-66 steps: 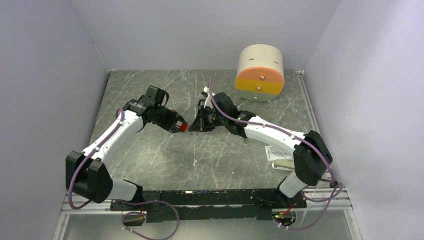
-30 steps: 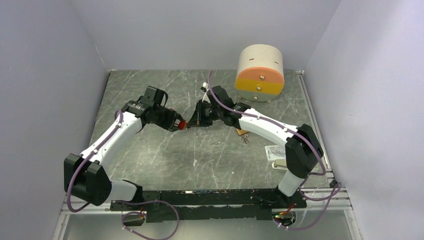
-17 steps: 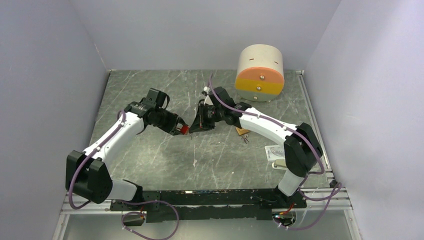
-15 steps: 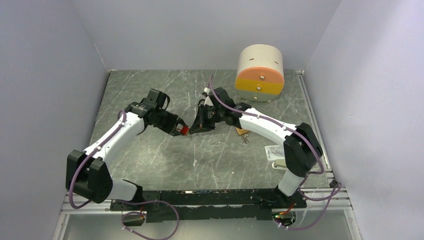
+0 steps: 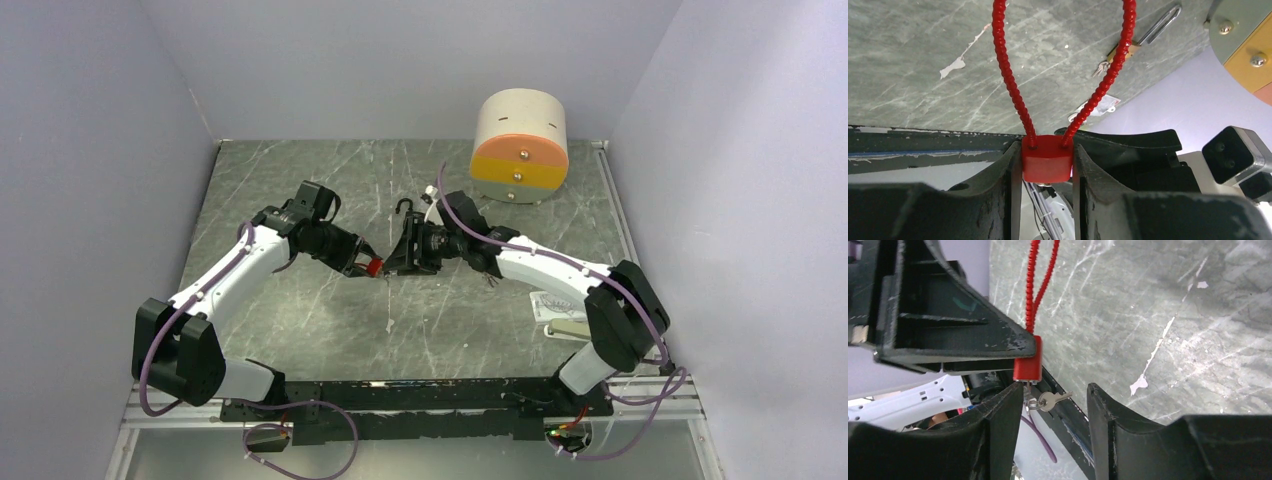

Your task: Unlock with the key

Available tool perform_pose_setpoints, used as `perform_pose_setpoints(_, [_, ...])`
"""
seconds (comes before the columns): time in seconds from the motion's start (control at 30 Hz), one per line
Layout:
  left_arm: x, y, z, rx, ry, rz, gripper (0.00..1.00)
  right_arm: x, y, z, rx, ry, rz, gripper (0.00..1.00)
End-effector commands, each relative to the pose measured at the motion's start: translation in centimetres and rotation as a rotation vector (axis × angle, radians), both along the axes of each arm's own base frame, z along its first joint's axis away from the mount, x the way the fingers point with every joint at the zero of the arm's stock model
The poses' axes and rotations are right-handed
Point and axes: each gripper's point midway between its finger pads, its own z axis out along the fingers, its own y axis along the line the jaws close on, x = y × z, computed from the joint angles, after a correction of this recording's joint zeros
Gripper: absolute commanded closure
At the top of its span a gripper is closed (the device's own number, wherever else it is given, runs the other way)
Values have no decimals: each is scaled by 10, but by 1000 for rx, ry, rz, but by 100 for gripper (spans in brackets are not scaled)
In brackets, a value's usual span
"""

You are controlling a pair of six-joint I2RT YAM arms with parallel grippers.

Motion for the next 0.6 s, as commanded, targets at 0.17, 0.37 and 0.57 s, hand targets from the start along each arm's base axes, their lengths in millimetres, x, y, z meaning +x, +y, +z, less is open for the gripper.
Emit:
perform_pose_setpoints(0.17, [2,-11,27,-98,-50,-55,97,-4,4,76,274,-259,7,47])
perform_pose_setpoints(0.37, [5,-10,30,-104,-61,-47,97,-5,4,55,182,-217,5,51])
perform_pose_setpoints(0.57, [8,-9,28,-103,-62,-44,97,-9,3,48,152,-212,13,58])
